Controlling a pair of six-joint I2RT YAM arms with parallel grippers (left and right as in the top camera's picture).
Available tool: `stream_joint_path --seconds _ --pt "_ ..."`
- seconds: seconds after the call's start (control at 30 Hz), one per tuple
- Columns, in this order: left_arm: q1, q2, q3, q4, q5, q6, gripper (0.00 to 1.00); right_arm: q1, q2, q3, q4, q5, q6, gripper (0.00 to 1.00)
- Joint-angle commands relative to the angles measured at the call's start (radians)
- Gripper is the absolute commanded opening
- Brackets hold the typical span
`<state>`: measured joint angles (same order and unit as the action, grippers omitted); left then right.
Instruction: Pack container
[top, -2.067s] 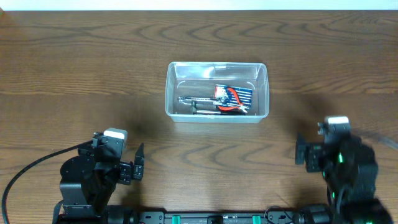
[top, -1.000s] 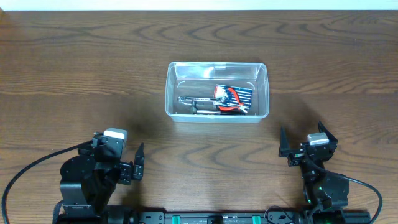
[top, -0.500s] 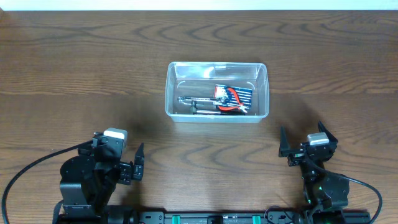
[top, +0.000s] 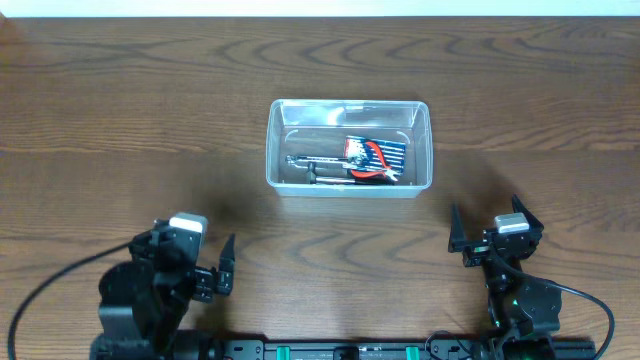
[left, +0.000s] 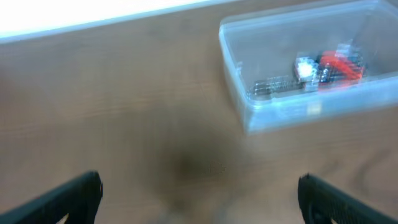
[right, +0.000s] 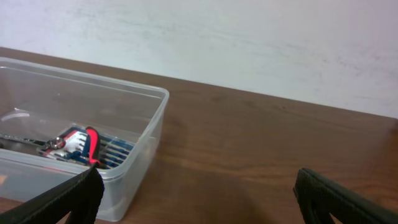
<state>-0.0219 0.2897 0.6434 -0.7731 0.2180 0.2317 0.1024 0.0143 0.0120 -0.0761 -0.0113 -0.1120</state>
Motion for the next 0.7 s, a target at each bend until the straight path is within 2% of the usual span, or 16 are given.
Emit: stream_joint_path --seconds 0.0,0.2,0.3,0.4,0.6,0.67 --pt "-0.003 -0.113 -0.141 0.129 0.063 -0.010 0.98 0.017 -0.010 -0.006 0.002 0.003 -0.006 0.99" --pt "-0.003 -0.226 -0.441 0.634 0.006 -0.013 0.99 0.017 -0.010 -0.006 0.002 0.003 -0.006 0.99" --pt "-0.003 -0.252 -0.514 0.771 -0.058 -0.005 0.98 0.017 -0.010 -0.006 0.002 0.003 -0.006 0.99" --pt "-0.003 -0.283 -0.564 0.801 -0.106 -0.001 0.98 0.017 -0.010 -0.006 0.002 0.003 -0.006 0.99" --pt "-0.031 -0.288 -0.637 0.809 -0.107 0.026 0.98 0.017 -0.010 -0.006 0.002 0.003 -0.006 0.99" --pt "-0.047 -0.288 -0.640 0.766 -0.107 0.036 0.98 0.017 -0.010 -0.006 0.002 0.003 -0.006 0.99"
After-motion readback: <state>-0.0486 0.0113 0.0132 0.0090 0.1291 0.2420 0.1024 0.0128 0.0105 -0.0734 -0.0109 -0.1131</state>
